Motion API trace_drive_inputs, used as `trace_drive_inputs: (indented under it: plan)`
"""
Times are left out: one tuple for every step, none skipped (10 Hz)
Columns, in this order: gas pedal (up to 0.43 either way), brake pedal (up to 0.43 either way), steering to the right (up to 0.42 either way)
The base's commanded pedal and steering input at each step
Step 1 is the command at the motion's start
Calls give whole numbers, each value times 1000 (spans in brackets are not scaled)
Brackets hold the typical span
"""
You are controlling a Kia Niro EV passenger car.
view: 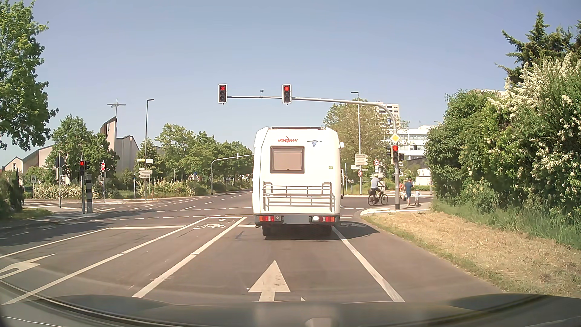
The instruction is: Follow the waypoints while adhering to traffic rules and regulations
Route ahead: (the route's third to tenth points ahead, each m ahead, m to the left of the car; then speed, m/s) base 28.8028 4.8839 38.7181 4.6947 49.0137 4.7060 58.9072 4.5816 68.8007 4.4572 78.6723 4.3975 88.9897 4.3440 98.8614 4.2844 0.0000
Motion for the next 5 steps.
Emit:
trace_drive_inputs:
  plan:
    - [0, 293, 5]
    - [0, 293, 5]
    - [0, 293, 5]
    - [0, 293, 5]
    - [0, 293, 5]
